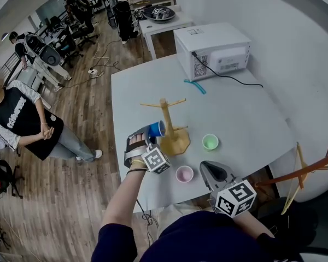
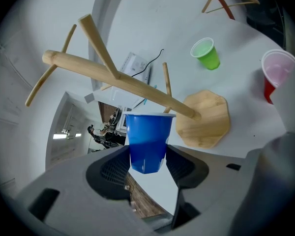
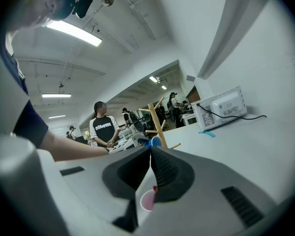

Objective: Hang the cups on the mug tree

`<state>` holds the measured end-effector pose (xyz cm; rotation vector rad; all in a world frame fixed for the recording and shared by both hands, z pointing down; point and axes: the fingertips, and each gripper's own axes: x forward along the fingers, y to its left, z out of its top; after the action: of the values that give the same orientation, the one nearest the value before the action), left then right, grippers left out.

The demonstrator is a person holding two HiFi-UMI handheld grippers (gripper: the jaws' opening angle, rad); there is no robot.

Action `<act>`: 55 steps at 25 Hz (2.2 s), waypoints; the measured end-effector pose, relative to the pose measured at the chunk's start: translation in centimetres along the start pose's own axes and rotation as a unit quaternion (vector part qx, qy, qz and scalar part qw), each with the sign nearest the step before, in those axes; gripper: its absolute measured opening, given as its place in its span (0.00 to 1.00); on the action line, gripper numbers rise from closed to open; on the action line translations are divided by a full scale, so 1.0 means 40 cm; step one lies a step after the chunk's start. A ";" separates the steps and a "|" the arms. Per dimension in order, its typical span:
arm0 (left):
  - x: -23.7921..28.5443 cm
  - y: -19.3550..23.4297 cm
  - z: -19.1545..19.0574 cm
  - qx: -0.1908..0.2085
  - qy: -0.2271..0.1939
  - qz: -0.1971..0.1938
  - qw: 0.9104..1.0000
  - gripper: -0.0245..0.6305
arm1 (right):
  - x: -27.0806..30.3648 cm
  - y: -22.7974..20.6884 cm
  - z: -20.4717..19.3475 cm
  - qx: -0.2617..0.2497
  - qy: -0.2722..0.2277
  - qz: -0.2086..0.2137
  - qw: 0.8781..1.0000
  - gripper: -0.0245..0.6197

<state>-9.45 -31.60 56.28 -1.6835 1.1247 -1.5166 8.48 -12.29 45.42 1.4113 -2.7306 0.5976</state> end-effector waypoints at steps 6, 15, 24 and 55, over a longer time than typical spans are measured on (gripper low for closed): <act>0.004 -0.024 0.026 -0.002 -0.015 -0.015 1.000 0.41 | -0.004 0.002 0.002 0.000 -0.002 -0.003 1.000 0.08; -0.002 0.004 0.044 0.015 -0.016 0.000 1.000 0.41 | -0.007 -0.004 0.007 0.000 -0.003 -0.008 1.000 0.08; -0.012 -0.007 0.052 0.013 -0.022 -0.015 1.000 0.41 | -0.008 0.000 0.005 0.000 -0.003 -0.006 1.000 0.08; -0.074 -0.052 0.016 -0.001 -0.008 -0.018 1.000 0.42 | -0.049 0.046 -0.016 -0.007 0.002 0.014 1.000 0.08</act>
<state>-8.38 -28.10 56.58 -1.7236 1.0938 -1.5216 8.11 -9.58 45.04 1.3701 -2.7500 0.5796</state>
